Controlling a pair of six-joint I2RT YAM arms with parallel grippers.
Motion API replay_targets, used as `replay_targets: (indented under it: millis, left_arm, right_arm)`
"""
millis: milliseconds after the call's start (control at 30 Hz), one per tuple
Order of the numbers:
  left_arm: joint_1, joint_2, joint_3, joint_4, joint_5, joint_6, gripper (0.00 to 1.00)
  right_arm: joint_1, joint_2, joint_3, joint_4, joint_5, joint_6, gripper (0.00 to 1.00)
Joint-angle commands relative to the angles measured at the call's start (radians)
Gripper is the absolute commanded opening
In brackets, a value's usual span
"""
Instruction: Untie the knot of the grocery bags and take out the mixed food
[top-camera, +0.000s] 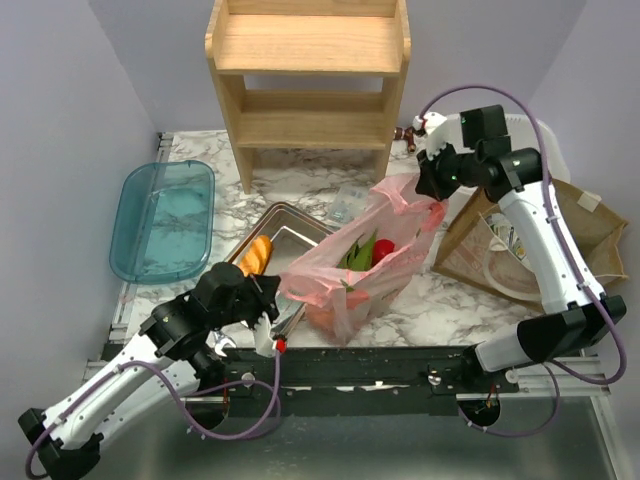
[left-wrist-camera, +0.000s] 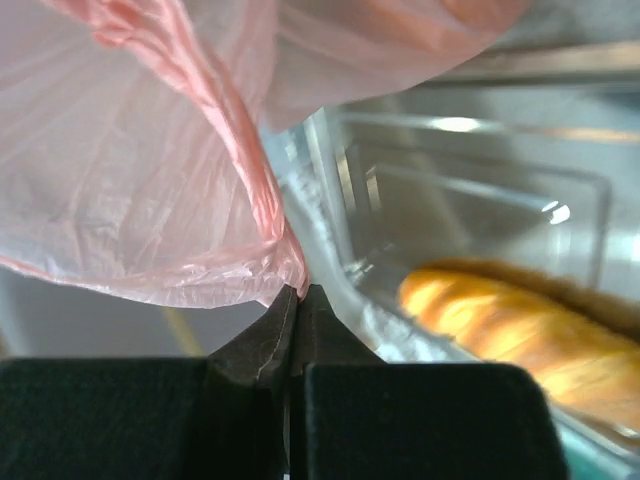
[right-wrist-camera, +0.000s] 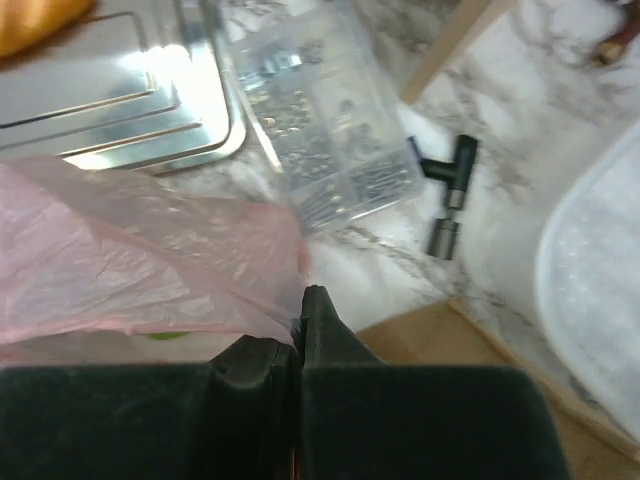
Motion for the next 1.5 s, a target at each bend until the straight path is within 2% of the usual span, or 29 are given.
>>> replay_targets:
  millis: [0,67,100,167,200,233,333,433,500,567,633,700,767,900,1000,1100,1167,1300,1367,1400,1467]
  left_arm:
    - [0.102,-0.072,-0.009,-0.106,0.028,0.159,0.0]
    - [0.102,-0.125,-0.007,-0.197,0.101,0.207,0.0]
    - [0.101,-0.153,0.003,-0.253,0.136,0.219,0.09]
    - [0.1,-0.187,0.067,-0.312,0.242,0.177,0.6]
    - [0.099,-0.182,0.113,-0.295,0.274,0.06,0.72]
    - [0.099,-0.156,0.188,-0.279,0.29,-0.062,0.79]
    - [0.1,0.094,0.514,-0.292,0.247,-0.477,0.78]
    - [0.118,0.322,0.875,-0.35,0.344,-0.727,0.75]
    - [0.112,0.449,1.016,-0.255,0.38,-0.938,0.73]
    - [0.112,0.579,1.139,-0.191,0.355,-1.104,0.71]
    - [0.111,0.723,1.275,-0.218,0.36,-1.172,0.63]
    - [0.072,0.83,1.364,-0.276,0.379,-1.167,0.53]
    - [0.01,0.861,1.301,-0.259,0.351,-1.162,0.45]
    - [-0.128,0.813,0.96,-0.14,0.26,-1.113,0.33]
    - [-0.146,0.795,0.743,-0.117,0.26,-1.095,0.21]
    - [-0.179,0.689,0.489,-0.08,0.223,-0.95,0.17]
    - [-0.182,0.643,0.375,-0.111,0.187,-0.885,0.14]
    - [-0.181,0.594,0.201,-0.078,0.059,-0.805,0.15]
    - [-0.18,0.559,0.19,-0.03,0.032,-0.822,0.21]
    - [-0.18,0.549,0.211,-0.014,0.032,-0.853,0.24]
    - [-0.176,0.541,0.285,-0.025,0.067,-0.917,0.32]
  right_arm:
    - [-0.099,0.02,0.07,-0.202,-0.375,0.097,0.01]
    - [-0.099,-0.01,0.003,-0.219,-0.464,0.094,0.01]
    - [-0.099,-0.018,-0.031,-0.234,-0.494,0.093,0.01]
    - [-0.097,-0.032,-0.082,-0.27,-0.524,0.078,0.01]
    - [-0.097,-0.043,-0.1,-0.281,-0.529,0.071,0.01]
    - [-0.097,-0.063,-0.122,-0.278,-0.53,0.072,0.01]
    - [-0.097,-0.12,-0.163,-0.224,-0.532,0.126,0.01]
    - [-0.097,-0.134,-0.167,-0.21,-0.572,0.166,0.01]
    - [-0.098,-0.141,-0.166,-0.188,-0.61,0.214,0.01]
    - [-0.098,-0.147,-0.16,-0.158,-0.638,0.266,0.01]
    - [-0.098,-0.15,-0.157,-0.123,-0.651,0.328,0.01]
    - [-0.099,-0.154,-0.164,-0.087,-0.651,0.385,0.01]
    - [-0.102,-0.166,-0.185,-0.05,-0.641,0.434,0.01]
    - [-0.139,-0.173,-0.212,0.001,-0.657,0.519,0.0]
    - [-0.201,-0.159,-0.194,0.001,-0.696,0.537,0.01]
    - [-0.319,-0.137,-0.166,-0.03,-0.769,0.533,0.0]
    - [-0.425,-0.108,-0.16,-0.081,-0.826,0.494,0.01]
    - [-0.45,-0.072,-0.202,-0.229,-0.775,0.297,0.01]
    - [-0.449,-0.105,-0.266,-0.196,-0.745,0.306,0.0]
    - [-0.447,-0.121,-0.272,-0.18,-0.727,0.306,0.02]
    - [-0.442,-0.121,-0.229,-0.226,-0.739,0.225,0.37]
